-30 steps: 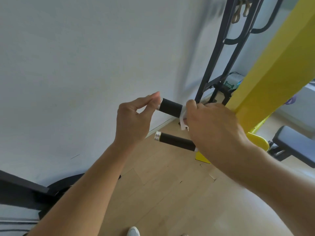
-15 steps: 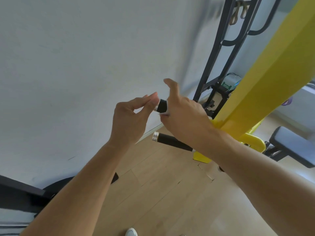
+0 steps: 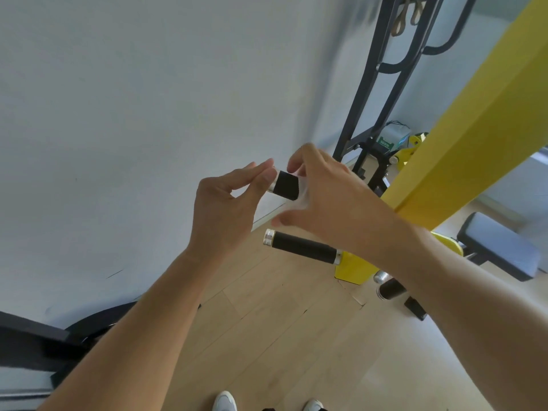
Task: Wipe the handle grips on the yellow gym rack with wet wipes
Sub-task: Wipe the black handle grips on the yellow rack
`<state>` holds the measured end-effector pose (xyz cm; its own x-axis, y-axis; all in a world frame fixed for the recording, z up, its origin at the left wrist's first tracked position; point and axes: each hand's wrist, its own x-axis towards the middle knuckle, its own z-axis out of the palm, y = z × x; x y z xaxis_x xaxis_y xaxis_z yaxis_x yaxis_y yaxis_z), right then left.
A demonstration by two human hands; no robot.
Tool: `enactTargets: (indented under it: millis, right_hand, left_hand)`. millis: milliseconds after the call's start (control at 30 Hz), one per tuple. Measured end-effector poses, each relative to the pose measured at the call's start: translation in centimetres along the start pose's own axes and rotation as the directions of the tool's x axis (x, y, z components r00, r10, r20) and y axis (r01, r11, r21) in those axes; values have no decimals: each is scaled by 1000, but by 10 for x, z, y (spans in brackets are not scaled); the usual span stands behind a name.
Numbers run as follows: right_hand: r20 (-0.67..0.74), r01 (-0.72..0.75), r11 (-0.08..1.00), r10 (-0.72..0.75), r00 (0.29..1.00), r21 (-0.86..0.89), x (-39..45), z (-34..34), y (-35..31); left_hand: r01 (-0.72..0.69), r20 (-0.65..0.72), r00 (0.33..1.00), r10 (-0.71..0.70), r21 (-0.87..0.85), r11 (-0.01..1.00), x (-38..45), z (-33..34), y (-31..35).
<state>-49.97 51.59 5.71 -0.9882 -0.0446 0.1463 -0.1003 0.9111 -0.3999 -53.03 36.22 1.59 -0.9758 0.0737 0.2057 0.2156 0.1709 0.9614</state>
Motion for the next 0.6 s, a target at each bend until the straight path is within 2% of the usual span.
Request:
enactTargets:
  millis: [100, 167, 233, 300, 367, 500, 567, 600]
  right_hand:
    - [20, -54, 998, 54, 998, 23, -28, -3, 5]
    - [-44, -69, 998, 69, 997, 3, -40, 1, 8]
    - [-170, -46, 994, 29, 985, -97, -42, 10, 8]
    - [-237, -34, 976, -18, 971, -213, -39, 19, 7]
    - [-274, -9, 978, -50, 961, -210, -35, 24, 3]
    - [-306, 155, 986, -168, 937, -65, -23, 27, -10]
    - [-288, 180, 978, -204, 936, -110, -21, 31, -11]
    - [-264, 160, 968, -208, 942, -191, -23, 31, -11]
  left_hand:
    - [7, 6, 1000, -7, -16, 1000, -3, 0, 0]
    - [10, 14, 1000, -9, -11, 1000, -4, -1, 0]
    - [10, 14, 1000, -10, -6, 1000, -5, -2, -1]
    - [7, 14, 1000, -7, -7, 1000, -5, -3, -1]
    - [2, 13, 1000, -2, -11, 1000, -5, -3, -1]
    - [-5, 0, 1000, 5, -28, 1000, -4, -6, -3]
    - [-12, -4, 1000, 12, -23, 1000, -4, -8, -4]
    - [-16, -6, 1000, 16, -11, 1000, -4, -9, -3]
